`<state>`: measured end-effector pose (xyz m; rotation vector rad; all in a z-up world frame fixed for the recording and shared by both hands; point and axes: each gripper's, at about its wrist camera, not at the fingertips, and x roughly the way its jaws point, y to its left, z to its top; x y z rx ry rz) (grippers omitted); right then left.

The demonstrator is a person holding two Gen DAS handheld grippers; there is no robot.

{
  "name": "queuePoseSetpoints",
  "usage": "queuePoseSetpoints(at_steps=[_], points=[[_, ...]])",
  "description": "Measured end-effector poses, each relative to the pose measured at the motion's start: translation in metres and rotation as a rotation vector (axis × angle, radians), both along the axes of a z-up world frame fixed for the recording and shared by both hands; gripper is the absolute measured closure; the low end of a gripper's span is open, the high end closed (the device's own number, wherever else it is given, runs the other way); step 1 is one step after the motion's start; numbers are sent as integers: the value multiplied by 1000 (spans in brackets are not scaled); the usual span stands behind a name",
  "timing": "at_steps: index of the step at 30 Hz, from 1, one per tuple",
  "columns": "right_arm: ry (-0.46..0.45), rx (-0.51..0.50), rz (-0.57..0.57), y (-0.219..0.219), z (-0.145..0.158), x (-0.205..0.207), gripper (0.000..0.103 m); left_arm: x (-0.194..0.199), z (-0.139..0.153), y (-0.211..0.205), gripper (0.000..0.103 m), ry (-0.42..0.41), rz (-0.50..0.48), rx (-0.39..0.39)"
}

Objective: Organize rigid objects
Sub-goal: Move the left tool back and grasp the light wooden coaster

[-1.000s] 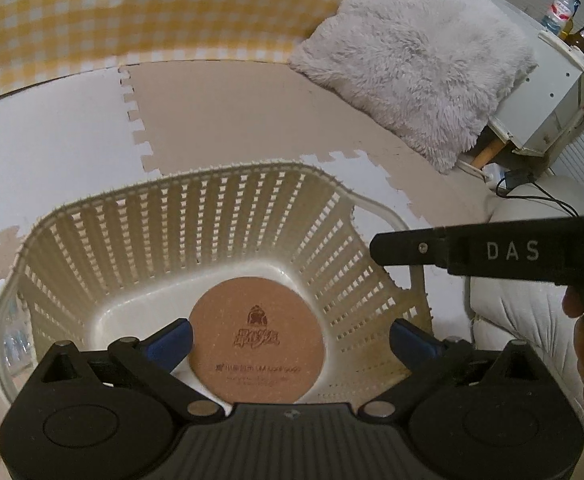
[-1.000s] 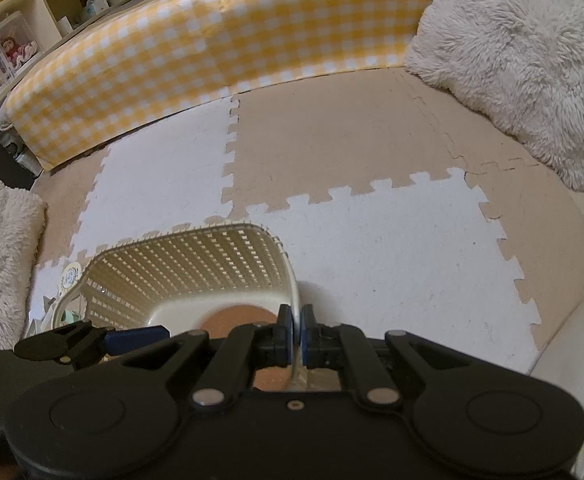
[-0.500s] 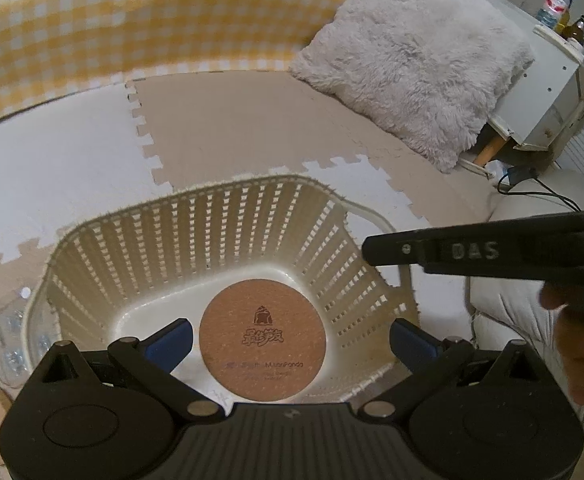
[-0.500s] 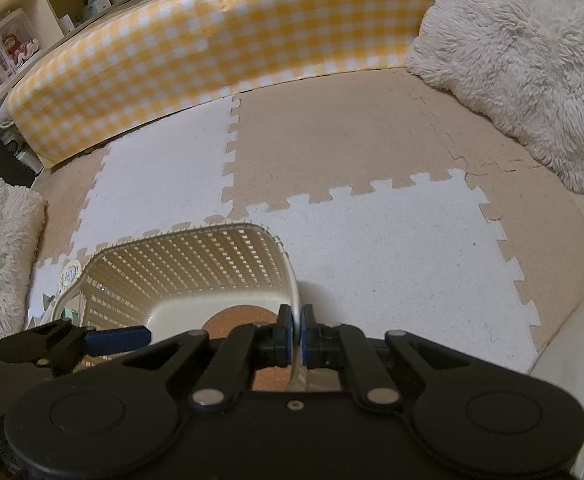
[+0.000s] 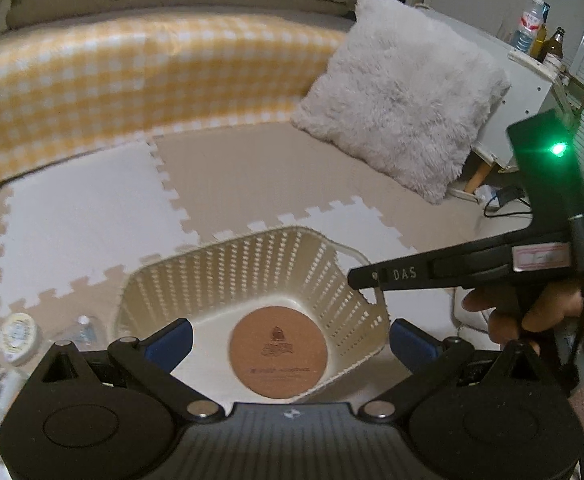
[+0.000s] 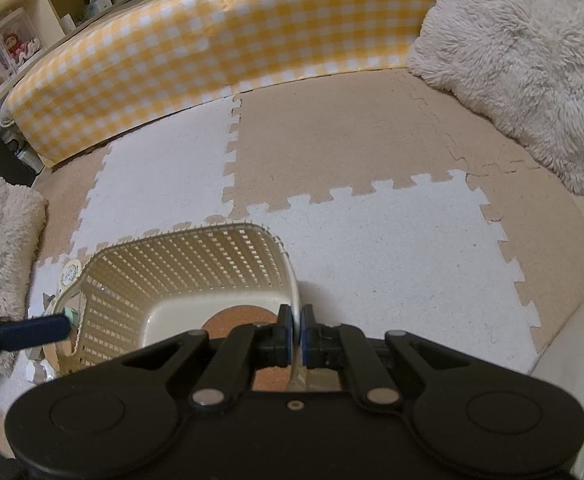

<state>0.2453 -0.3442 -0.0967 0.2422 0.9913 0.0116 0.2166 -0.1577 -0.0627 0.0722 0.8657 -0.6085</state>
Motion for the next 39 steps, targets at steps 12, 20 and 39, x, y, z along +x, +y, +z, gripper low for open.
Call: queuePoseSetpoints(at_steps=[12,20,39], points=[[0,7,0,0,-1,0,98,-8,19,43,0,-85,131,45],[1,0,2,0,-2,-1,98,7,5,85,0,-33,302,77],[-2,-10,6,1,-2,-1,98,50,-73,141,1,184,558,223]])
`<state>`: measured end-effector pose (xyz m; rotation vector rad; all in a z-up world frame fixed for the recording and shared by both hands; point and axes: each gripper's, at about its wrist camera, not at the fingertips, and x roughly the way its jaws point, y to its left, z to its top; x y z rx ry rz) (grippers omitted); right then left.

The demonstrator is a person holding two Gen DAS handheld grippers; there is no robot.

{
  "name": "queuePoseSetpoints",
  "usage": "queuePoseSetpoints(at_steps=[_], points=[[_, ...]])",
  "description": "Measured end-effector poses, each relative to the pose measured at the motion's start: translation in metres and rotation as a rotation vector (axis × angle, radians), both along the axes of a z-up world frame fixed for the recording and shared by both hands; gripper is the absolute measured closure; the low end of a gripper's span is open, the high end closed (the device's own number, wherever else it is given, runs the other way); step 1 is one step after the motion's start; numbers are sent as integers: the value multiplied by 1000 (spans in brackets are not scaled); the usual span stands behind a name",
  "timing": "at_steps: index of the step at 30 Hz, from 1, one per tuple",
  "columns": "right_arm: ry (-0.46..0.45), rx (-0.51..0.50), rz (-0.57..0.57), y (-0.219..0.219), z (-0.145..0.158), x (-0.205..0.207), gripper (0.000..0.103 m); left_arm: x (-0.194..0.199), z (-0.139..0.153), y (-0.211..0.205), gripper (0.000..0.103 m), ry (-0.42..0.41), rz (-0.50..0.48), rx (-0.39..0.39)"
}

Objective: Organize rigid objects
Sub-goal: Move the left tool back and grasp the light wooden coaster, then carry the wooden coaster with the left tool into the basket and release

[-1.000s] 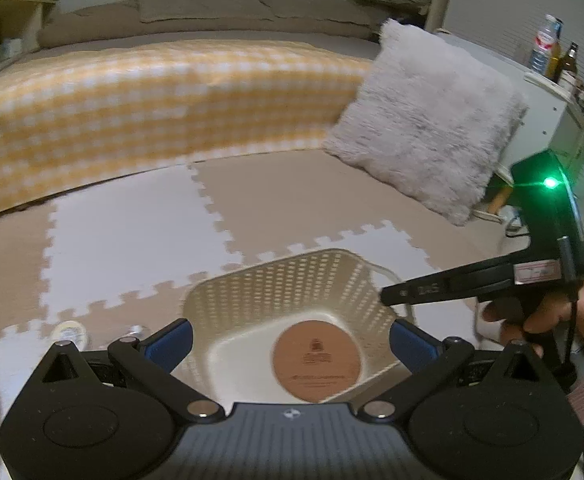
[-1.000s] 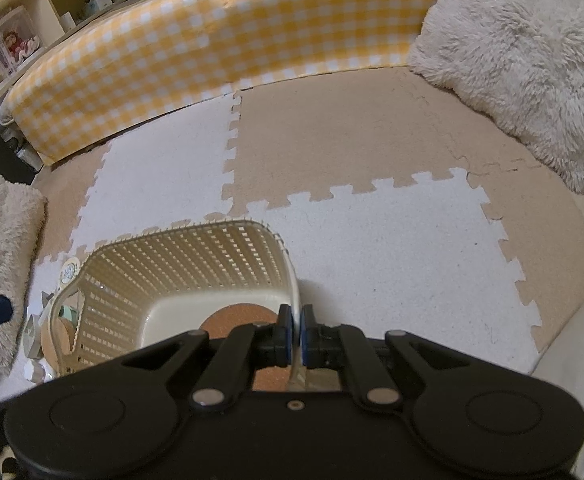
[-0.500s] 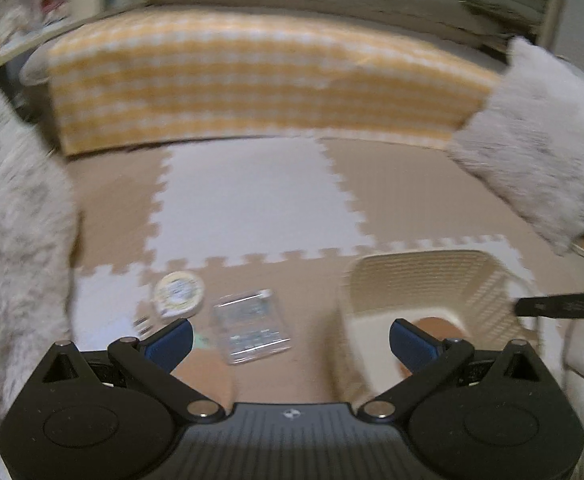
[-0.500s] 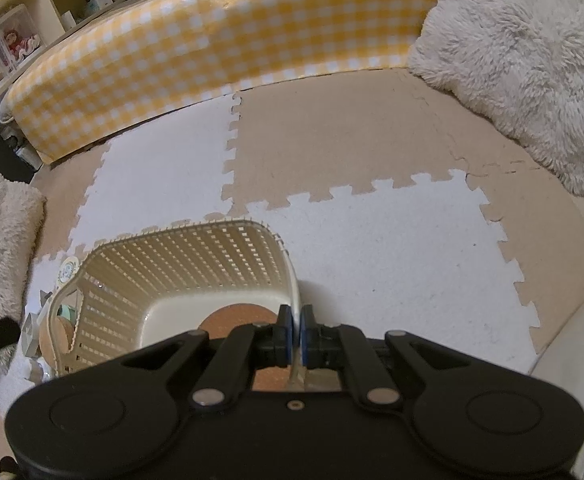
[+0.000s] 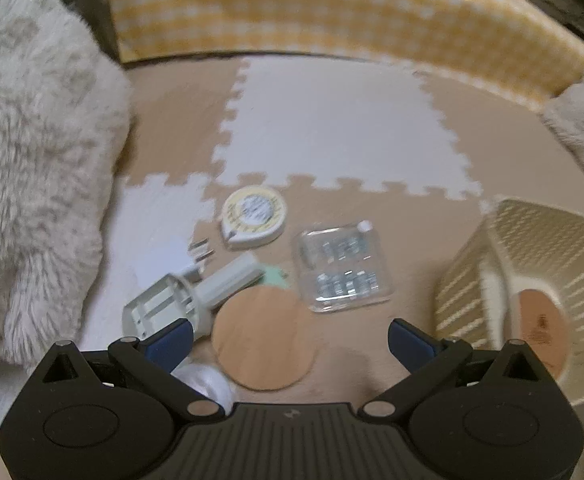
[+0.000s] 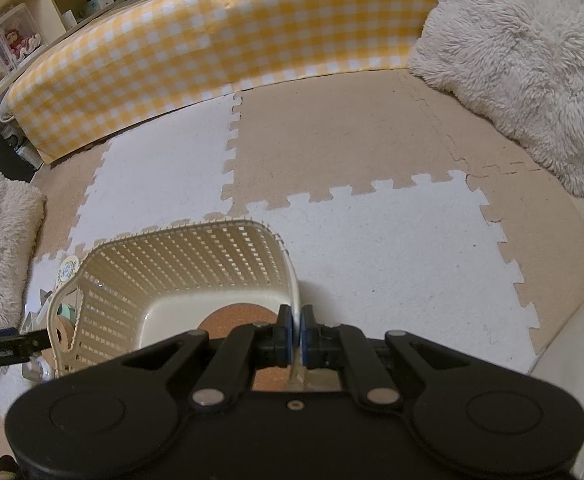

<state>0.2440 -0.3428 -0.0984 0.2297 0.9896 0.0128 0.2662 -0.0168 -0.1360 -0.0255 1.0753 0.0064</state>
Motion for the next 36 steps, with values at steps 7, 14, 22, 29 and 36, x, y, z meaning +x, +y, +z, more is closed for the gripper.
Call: queuePoseSetpoints(at_steps=[7,14,22,29,36], points=[[0,0,-1,0,0,0,98,7,-18,13,9,42,59,-7],[0,0,-1,0,0,0,98,9,-22,13,26,35,72,-3],[0,0,-1,0,0,0,98,9,-22,10,35,42,62,8],[0,0,-1,0,0,0,98,6,-8,4,35,8,34,-13],[0,0,-1,0,0,0,98,-1,24,-2,35,-92,2,-61]])
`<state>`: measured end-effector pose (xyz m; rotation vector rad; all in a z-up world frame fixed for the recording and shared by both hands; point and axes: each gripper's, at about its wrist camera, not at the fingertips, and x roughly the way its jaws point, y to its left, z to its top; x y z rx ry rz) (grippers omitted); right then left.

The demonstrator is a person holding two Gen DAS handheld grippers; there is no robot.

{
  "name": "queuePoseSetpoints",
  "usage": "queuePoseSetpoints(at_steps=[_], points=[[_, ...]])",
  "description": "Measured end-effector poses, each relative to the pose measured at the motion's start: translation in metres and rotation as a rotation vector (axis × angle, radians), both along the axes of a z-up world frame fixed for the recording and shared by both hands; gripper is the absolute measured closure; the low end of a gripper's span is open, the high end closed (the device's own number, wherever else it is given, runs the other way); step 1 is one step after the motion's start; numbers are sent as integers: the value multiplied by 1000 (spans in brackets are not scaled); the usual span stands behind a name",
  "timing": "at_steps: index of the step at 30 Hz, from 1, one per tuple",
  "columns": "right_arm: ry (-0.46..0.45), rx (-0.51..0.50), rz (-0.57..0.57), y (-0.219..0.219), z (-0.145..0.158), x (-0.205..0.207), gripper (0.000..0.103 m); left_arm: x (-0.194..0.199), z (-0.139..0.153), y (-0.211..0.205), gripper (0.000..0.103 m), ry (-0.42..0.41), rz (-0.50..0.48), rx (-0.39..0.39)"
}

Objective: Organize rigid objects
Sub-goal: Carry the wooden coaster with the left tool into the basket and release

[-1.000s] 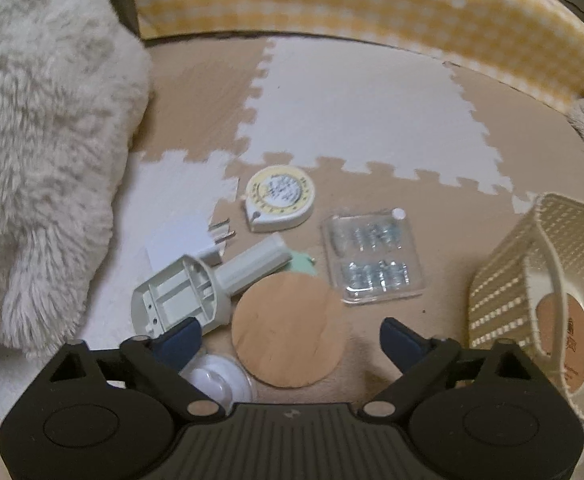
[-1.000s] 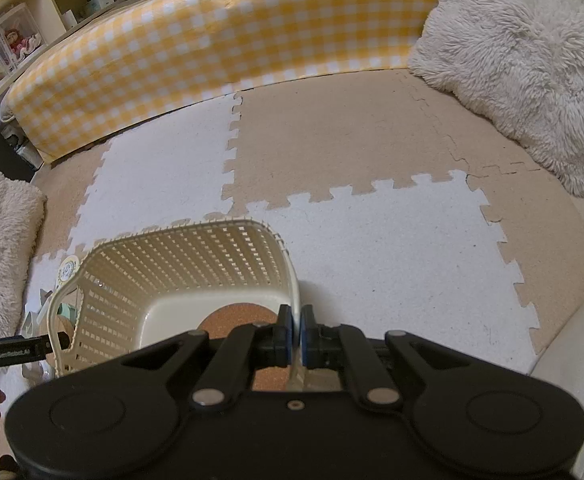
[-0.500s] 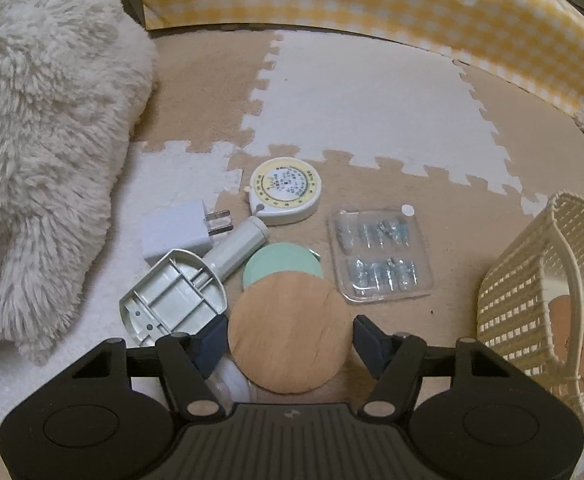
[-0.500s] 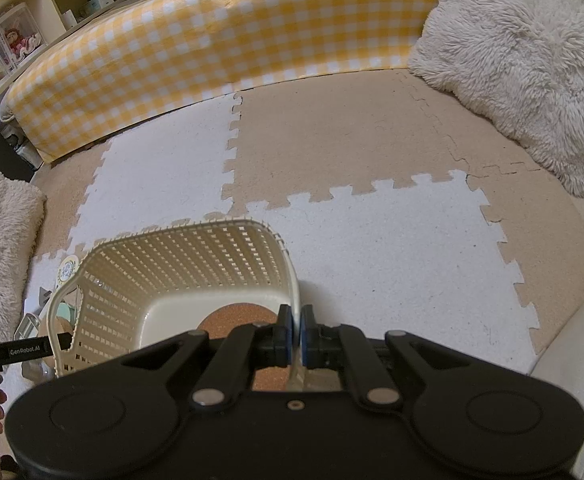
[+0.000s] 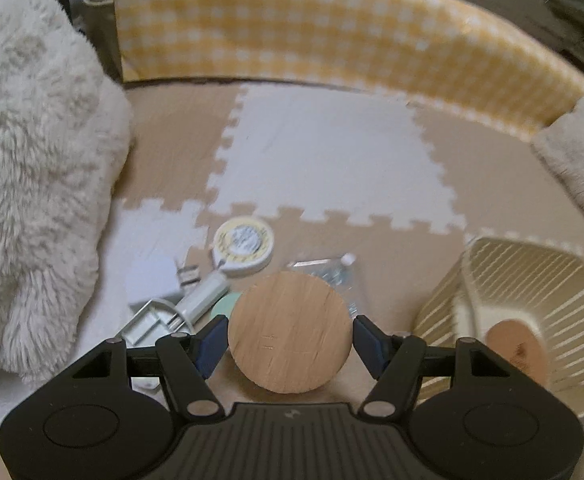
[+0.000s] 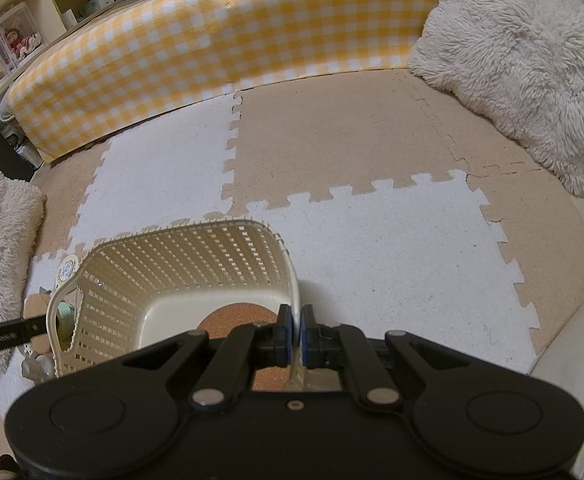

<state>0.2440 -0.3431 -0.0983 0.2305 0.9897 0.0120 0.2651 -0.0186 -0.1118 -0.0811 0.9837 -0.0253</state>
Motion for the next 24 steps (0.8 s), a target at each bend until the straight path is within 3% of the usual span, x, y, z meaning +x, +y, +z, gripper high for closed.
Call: queuePoseSetpoints(at_steps=[5,13,24], points=[[0,-1,0,0,0,0,98,-10,25,-13,35,-74,-44,-52],[0,-1,1,0,0,0,98,-27,54,-55,35,-195,-201,-116],[4,-3,3,1,0,0,98,-30,36,-118,35,-189,-373,-194]])
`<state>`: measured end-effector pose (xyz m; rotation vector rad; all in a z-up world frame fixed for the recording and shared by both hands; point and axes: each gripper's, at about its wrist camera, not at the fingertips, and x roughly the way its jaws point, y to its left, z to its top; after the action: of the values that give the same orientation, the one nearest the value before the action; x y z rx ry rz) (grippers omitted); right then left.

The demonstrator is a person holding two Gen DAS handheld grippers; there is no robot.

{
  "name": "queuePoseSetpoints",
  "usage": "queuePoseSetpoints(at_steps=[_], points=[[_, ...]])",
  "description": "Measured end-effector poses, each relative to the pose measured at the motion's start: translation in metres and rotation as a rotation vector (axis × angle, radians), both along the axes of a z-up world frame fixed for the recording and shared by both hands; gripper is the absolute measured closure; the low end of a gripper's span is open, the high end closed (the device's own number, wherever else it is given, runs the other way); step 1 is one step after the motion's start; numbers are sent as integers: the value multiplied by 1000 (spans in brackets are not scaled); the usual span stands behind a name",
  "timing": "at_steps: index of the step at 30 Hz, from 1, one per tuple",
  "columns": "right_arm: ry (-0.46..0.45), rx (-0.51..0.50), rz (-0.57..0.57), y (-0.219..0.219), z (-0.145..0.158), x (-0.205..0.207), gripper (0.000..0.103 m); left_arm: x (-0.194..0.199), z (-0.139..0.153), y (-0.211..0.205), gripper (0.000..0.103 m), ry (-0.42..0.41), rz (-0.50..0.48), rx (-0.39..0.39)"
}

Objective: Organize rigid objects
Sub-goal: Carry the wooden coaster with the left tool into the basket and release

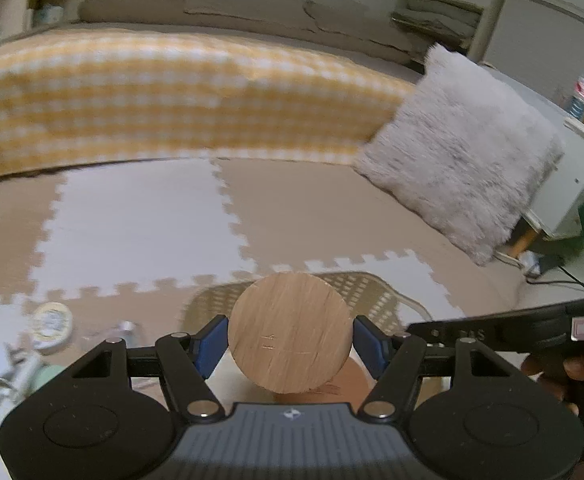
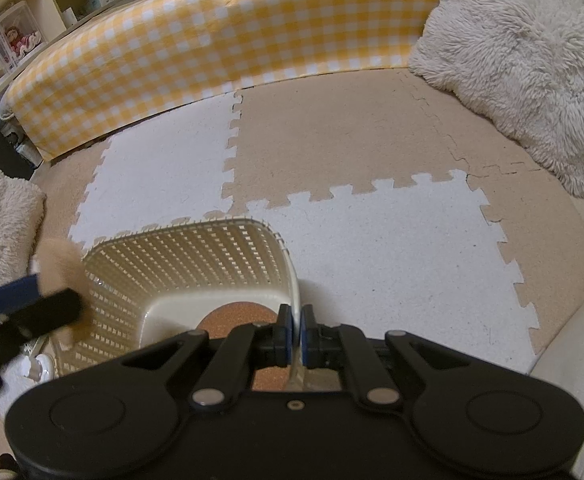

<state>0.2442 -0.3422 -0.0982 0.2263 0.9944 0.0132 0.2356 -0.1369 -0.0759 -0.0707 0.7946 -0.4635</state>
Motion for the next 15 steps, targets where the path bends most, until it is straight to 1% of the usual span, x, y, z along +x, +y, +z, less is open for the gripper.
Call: queuePoseSetpoints(at_steps=[4,8,12,15], points=[[5,2,0,0,0,0,98,2,-17,-17,35,32,-42,-15],[7,9,-1,-1,0,0,98,1,-34,-35,35,64,-83,-15],[10,12,-3,-1,0,0,98,0,-44,-45,35,79,-113,-16],[13,10,-2,-1,0,0,98,3,-50,-48,35,98,-123,-36]])
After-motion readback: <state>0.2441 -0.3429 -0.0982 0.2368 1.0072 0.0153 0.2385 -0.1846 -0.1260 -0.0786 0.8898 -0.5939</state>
